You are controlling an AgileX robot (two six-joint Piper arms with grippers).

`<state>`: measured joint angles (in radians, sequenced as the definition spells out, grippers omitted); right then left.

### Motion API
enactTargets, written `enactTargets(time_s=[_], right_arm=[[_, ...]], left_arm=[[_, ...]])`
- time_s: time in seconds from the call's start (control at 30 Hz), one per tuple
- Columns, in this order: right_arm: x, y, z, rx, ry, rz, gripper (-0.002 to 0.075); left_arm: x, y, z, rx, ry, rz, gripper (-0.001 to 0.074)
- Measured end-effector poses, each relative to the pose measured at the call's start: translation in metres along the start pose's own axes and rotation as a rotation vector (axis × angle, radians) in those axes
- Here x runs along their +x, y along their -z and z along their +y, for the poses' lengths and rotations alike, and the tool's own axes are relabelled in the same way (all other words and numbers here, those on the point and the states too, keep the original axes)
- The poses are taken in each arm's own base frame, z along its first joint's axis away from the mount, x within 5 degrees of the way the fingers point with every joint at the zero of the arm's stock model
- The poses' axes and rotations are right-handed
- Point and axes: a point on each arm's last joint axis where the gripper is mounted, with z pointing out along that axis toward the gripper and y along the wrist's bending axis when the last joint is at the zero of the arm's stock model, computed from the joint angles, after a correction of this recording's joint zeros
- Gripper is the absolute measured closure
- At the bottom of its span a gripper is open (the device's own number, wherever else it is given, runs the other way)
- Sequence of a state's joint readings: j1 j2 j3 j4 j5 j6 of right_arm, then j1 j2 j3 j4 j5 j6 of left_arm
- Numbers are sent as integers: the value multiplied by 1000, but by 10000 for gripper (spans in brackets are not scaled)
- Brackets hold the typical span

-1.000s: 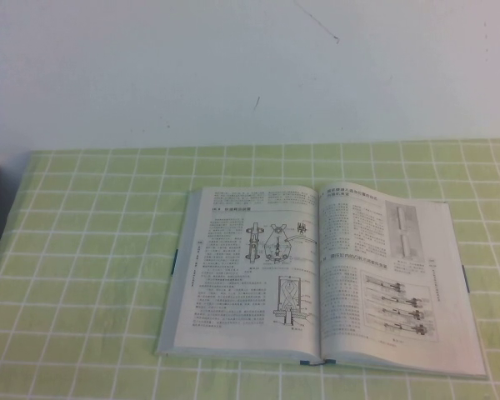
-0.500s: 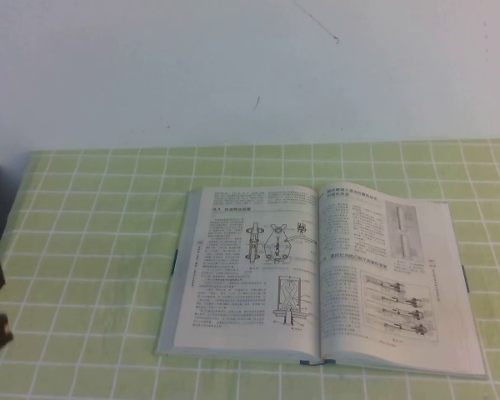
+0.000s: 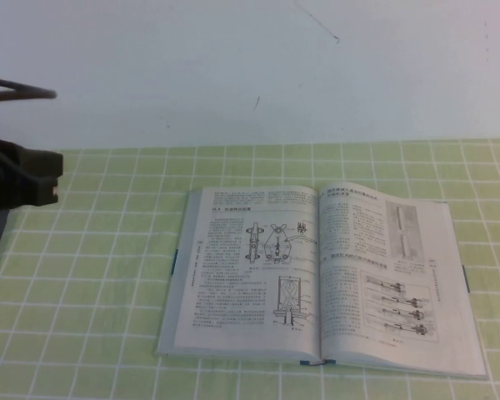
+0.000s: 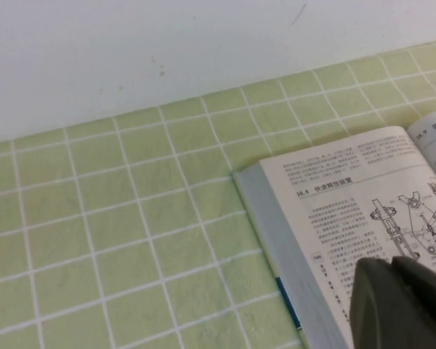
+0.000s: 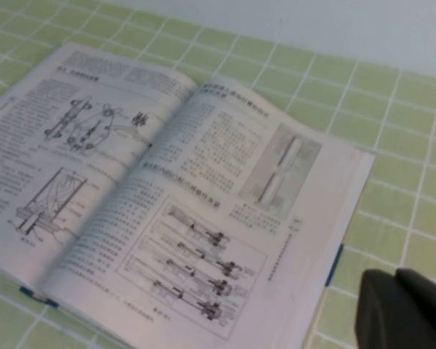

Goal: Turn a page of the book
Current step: Open the closed book

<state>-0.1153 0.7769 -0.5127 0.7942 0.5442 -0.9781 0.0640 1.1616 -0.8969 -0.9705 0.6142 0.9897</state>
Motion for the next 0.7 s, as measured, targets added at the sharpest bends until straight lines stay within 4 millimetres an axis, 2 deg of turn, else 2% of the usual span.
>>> enactTargets(time_s=[0.1, 0.2, 0.37, 0.5, 0.7], right_arm=[[-14, -14, -7, -63, -34, 72, 729], [-30, -27, -11, -147, -54, 138, 729], [-49, -48, -18, -271, -99, 211, 729], [-58, -65, -17, -330, -102, 270, 729], [-53, -87, -12, -272, -51, 449, 729]], left_arm=[[-2, -22, 1, 43, 2, 35, 738], [-6, -45, -8, 83, -12, 59, 738], [-8, -91, -44, 171, -82, 101, 738], [-2, -127, -75, 261, -128, 162, 738], [12, -167, -110, 355, -159, 246, 738]])
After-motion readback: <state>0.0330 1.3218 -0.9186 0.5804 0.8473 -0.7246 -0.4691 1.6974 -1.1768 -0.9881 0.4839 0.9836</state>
